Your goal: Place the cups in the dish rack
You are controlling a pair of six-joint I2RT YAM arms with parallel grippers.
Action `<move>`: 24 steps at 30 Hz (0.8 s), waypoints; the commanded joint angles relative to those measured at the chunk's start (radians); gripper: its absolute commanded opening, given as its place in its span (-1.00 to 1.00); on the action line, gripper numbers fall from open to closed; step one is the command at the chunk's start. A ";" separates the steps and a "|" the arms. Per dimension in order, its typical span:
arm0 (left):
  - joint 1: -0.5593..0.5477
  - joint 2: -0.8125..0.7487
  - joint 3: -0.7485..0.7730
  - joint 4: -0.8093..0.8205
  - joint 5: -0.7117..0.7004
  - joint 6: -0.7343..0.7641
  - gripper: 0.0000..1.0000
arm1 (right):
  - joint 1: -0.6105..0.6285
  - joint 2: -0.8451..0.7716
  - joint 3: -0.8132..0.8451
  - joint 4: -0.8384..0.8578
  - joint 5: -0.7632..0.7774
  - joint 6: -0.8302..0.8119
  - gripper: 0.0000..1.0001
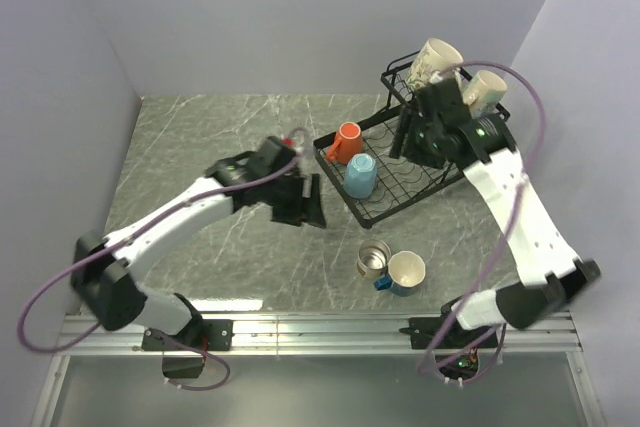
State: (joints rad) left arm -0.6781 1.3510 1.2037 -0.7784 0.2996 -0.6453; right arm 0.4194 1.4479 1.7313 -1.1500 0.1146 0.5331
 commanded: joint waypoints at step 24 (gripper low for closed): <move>-0.431 0.623 0.548 0.004 -0.046 0.055 0.24 | -0.191 -0.587 -0.282 -0.209 0.166 0.123 0.36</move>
State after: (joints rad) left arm -1.0966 1.9450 1.6997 -0.7593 0.2638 -0.6033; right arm 0.2356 0.8764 1.4475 -1.3251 0.2470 0.6350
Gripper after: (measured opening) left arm 0.633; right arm 0.681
